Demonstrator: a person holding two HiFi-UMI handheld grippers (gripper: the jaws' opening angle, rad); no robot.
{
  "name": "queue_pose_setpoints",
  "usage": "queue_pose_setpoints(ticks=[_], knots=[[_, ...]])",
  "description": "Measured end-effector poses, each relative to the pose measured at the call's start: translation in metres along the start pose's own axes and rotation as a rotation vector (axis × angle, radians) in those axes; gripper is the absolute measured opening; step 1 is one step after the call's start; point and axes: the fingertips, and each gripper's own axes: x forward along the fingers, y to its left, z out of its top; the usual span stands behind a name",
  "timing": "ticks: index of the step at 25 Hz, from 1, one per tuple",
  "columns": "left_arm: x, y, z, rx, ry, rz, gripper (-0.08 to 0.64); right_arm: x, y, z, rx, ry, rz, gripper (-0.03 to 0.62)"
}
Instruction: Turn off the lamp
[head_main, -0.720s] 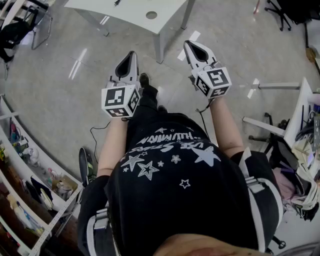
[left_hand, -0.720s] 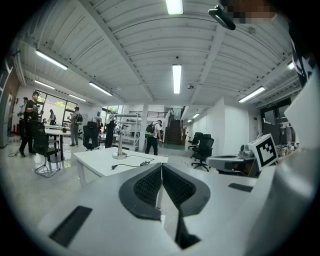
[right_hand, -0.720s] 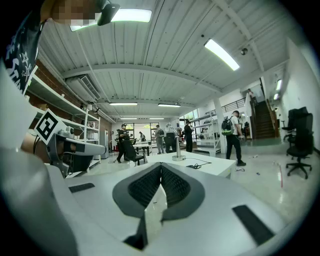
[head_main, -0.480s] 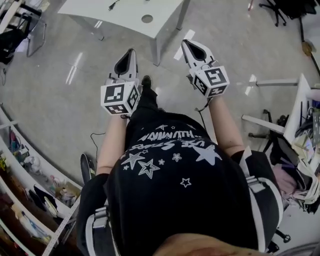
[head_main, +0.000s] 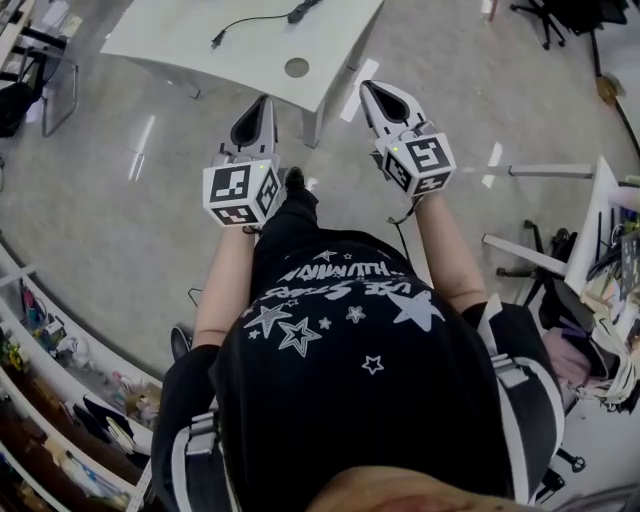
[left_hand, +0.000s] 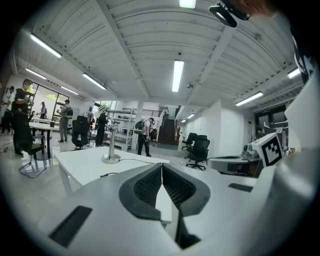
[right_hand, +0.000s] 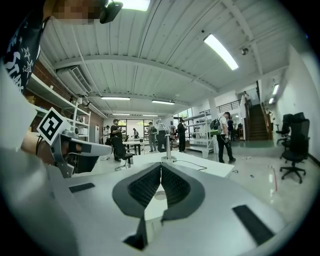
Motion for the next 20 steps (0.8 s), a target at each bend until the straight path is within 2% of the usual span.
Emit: queue_pose_setpoints(ticks=[8, 20], knots=[[0.059, 0.047, 0.010, -0.007, 0.028, -0.050, 0.012, 0.069, -0.012, 0.011, 0.020, 0.018, -0.030, 0.006], [0.132, 0.096, -0.007, -0.043, 0.112, -0.129, 0.014, 0.127, -0.041, 0.009, 0.045, 0.068, -0.144, 0.006]])
